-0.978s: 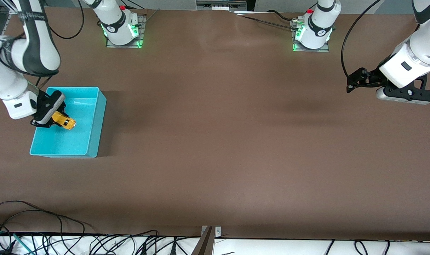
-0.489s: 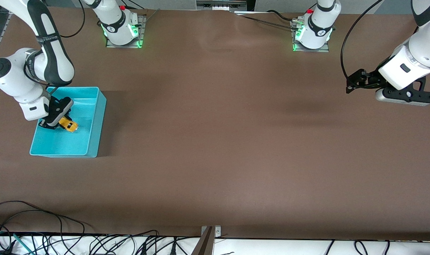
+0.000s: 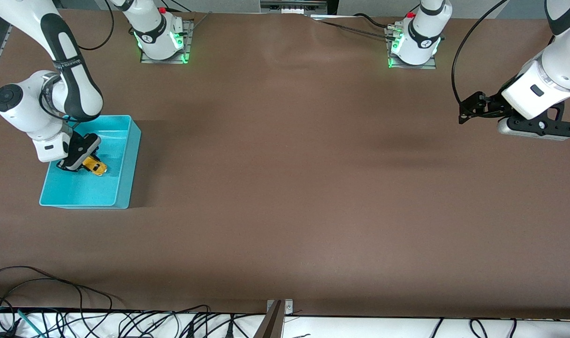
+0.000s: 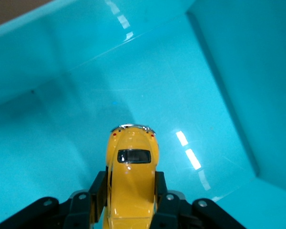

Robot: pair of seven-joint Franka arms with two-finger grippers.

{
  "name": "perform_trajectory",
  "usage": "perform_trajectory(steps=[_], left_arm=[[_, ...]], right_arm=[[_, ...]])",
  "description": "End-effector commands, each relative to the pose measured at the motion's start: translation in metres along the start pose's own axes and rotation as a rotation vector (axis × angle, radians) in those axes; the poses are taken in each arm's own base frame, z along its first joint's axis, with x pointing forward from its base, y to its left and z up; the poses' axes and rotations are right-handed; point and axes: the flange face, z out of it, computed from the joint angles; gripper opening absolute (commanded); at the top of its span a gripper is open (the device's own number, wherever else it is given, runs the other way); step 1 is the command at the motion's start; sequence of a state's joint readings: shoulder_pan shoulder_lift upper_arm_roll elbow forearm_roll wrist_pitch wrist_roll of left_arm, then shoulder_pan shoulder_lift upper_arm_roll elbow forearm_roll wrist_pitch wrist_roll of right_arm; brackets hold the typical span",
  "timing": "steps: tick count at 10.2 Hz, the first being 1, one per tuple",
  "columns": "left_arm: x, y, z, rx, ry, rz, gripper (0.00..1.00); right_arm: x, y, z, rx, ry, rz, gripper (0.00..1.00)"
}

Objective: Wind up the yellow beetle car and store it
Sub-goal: 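Lower the car into the bin and open the right gripper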

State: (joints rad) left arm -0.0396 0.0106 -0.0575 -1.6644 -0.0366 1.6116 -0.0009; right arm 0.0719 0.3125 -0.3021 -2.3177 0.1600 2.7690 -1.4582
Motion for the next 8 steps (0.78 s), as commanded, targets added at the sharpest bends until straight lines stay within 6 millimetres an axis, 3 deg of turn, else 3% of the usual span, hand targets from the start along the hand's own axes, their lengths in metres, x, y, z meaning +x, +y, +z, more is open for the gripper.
perform_trajectory(steps=[1, 4, 5, 8], left_arm=[[0.0014, 0.0022, -0.0031, -0.007, 0.0, -0.01, 1.0], [0.0014, 0.0022, -0.0031, -0.007, 0.0, -0.01, 1.0], [0.0009, 0.0055, -0.0038, -0.005, 0.002, -0.005, 1.0], [0.0009, 0.004, -0.0039, -0.006, 0.002, -0.007, 1.0]], right_arm=[[-0.0013, -0.0024, 0.0075, -0.015, 0.006, 0.007, 0.0], [-0.0009, -0.0036, 0.0099, -0.01, 0.011, 0.023, 0.02], [0.0038, -0.0058, 0.0125, -0.004, 0.018, 0.027, 0.35], [0.0069, -0.0036, 0.0046, -0.015, 0.03, 0.034, 0.7]])
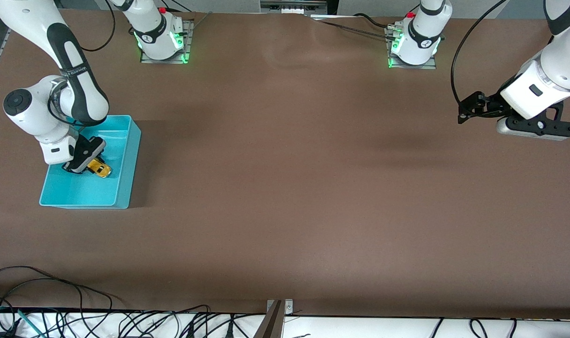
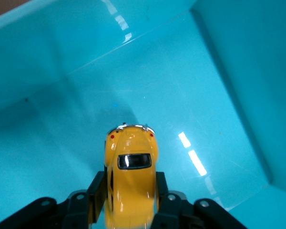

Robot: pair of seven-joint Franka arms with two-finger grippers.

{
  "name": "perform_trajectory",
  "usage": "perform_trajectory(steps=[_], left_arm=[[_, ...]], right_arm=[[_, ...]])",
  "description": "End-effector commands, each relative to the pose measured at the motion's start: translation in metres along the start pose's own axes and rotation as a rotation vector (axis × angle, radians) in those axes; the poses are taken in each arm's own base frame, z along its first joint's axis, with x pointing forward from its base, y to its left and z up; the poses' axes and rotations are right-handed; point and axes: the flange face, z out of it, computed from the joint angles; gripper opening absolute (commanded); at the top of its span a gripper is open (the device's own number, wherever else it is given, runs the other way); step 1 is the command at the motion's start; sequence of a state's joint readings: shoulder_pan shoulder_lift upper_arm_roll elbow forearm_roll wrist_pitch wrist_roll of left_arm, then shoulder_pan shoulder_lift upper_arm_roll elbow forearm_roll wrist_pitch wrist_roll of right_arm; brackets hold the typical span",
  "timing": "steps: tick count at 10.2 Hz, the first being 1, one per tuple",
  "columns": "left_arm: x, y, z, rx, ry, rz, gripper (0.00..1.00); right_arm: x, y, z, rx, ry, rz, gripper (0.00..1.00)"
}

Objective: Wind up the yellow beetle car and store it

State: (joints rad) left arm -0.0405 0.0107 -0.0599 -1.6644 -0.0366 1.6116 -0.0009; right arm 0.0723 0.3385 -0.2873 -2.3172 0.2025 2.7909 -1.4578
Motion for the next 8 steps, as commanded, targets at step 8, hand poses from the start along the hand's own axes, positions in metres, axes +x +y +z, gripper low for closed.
perform_trajectory(steps=[8], left_arm=[[0.001, 0.0, -0.004, -0.007, 0.002, -0.006, 1.0]], right_arm=[[0.062, 0.067, -0.175, 0.21, 0.074, 0.158, 0.85]])
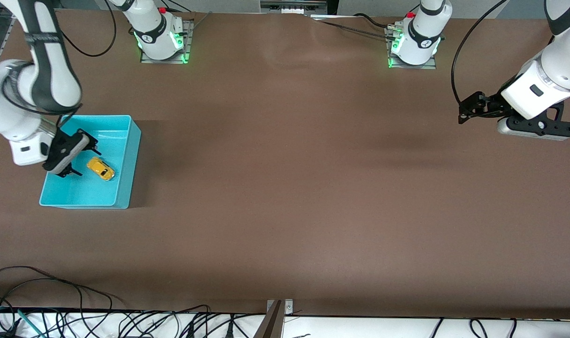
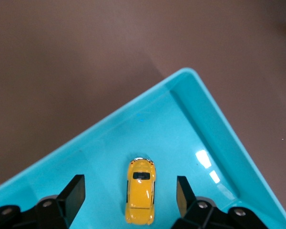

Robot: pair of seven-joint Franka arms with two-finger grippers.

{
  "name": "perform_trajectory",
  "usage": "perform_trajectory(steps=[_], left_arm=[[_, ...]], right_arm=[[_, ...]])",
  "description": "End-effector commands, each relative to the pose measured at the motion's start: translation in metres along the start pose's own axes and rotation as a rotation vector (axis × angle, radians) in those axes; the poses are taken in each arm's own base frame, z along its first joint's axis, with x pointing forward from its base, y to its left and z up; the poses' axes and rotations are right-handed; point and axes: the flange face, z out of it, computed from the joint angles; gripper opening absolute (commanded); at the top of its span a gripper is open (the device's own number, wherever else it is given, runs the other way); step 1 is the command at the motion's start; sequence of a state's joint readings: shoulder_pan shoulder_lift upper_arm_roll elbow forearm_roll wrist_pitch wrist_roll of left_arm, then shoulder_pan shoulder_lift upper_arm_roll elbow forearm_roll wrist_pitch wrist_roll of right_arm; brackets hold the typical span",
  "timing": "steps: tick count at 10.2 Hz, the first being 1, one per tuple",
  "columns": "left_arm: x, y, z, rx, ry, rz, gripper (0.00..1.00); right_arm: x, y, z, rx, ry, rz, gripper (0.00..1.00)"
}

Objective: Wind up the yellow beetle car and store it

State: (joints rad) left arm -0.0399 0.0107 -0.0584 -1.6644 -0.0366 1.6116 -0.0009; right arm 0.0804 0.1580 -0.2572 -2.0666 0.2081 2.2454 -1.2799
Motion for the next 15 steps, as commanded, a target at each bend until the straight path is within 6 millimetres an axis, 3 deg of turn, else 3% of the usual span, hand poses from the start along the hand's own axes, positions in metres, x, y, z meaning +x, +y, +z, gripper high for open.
perform_trajectory(steps=[1, 4, 6, 8, 9, 11, 14, 15], left_arm=[[0.001, -0.002, -0.004, -0.007, 0.002, -0.007, 1.0], [0.003, -0.002, -0.006, -0.007, 0.007, -0.005, 1.0], [0.003, -0.002, -0.007, -0.007, 0.008, -0.005, 1.0], [0.003, 0.006, -0.009, -0.005, 0.012, -0.002, 1.0], [0.004, 0.006, -0.008, -0.005, 0.011, -0.003, 1.0], [0.005, 0.005, -0.008, -0.005, 0.011, -0.005, 1.0], [0.005, 0.001, -0.007, -0.007, 0.01, -0.012, 1.0], [0.004, 0.002, -0.007, -0.007, 0.008, -0.009, 1.0]], right_arm=[[0.023, 0.016, -0.069, 0.06, -0.056, 0.117, 0.85], [0.045, 0.012, -0.148, 0.098, -0.122, 0.43, 0.85], [0.054, 0.01, -0.187, 0.07, -0.121, 0.649, 0.97], [0.064, 0.002, -0.21, 0.01, -0.155, 0.791, 1.0], [0.074, -0.012, -0.231, -0.064, -0.168, 0.822, 1.0], [0.094, -0.043, -0.243, -0.16, -0.211, 0.875, 1.0], [0.077, -0.068, -0.233, -0.168, -0.157, 0.91, 1.0], [0.081, -0.072, -0.233, -0.171, -0.154, 0.913, 1.0]])
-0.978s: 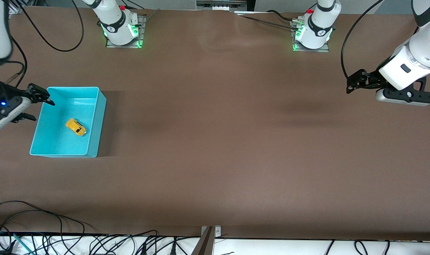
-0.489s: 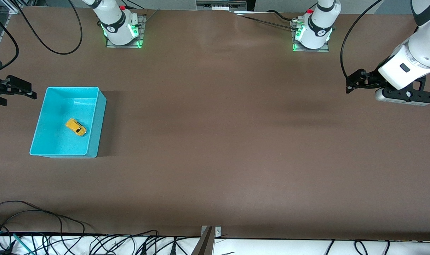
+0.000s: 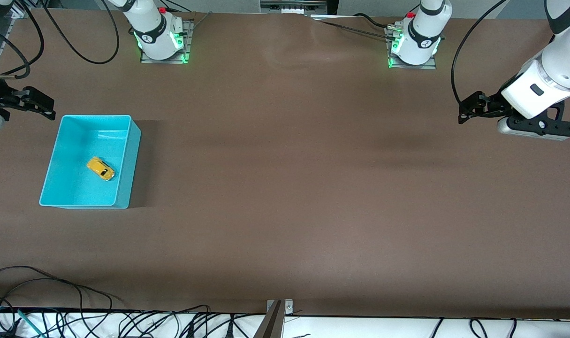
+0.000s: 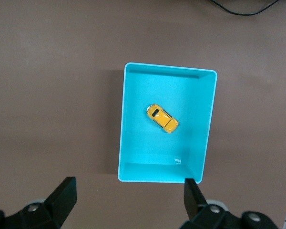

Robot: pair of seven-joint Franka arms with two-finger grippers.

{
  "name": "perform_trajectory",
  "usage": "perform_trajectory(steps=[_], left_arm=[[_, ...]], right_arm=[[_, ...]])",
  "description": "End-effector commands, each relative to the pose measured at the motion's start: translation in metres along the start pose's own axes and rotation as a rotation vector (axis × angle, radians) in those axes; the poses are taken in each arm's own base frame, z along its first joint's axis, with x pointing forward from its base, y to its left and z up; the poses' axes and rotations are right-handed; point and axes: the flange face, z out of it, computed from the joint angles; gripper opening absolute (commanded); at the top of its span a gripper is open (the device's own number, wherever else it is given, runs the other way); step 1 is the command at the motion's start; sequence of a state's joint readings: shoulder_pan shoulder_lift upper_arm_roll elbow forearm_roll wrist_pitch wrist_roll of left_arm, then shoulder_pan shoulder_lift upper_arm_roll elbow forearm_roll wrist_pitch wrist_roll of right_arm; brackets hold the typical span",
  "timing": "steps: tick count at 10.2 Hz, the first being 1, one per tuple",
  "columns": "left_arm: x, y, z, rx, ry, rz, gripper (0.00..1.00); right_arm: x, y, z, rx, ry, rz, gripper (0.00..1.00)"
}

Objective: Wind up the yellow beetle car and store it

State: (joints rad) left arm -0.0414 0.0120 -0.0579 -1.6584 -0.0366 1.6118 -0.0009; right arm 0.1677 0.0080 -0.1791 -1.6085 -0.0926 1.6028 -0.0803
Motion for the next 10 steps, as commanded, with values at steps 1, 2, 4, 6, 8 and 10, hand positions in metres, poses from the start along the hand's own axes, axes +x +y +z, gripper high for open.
perform_trajectory(steps=[1, 2, 4, 6, 8, 10], left_arm=[[0.004, -0.002, -0.004, -0.007, 0.0, -0.015, 1.0], [0.004, -0.003, -0.004, -0.007, 0.001, -0.012, 1.0], [0.004, -0.003, -0.004, -0.008, 0.001, -0.012, 1.0], [0.004, -0.004, -0.004, -0.008, 0.001, -0.012, 1.0], [0.004, -0.003, -0.004, -0.008, 0.001, -0.018, 1.0], [0.003, -0.006, -0.003, -0.009, -0.004, -0.015, 1.0]], right_arm=[[-0.017, -0.005, -0.002, -0.011, 0.028, 0.044, 1.0], [-0.016, -0.004, -0.002, -0.011, 0.035, 0.06, 1.0], [-0.013, -0.003, -0.006, -0.005, 0.046, 0.073, 1.0], [-0.004, -0.003, -0.011, -0.01, 0.059, 0.077, 1.0], [-0.003, -0.003, -0.012, -0.009, 0.06, 0.077, 1.0], [-0.003, -0.004, -0.012, -0.008, 0.062, 0.077, 1.0]])
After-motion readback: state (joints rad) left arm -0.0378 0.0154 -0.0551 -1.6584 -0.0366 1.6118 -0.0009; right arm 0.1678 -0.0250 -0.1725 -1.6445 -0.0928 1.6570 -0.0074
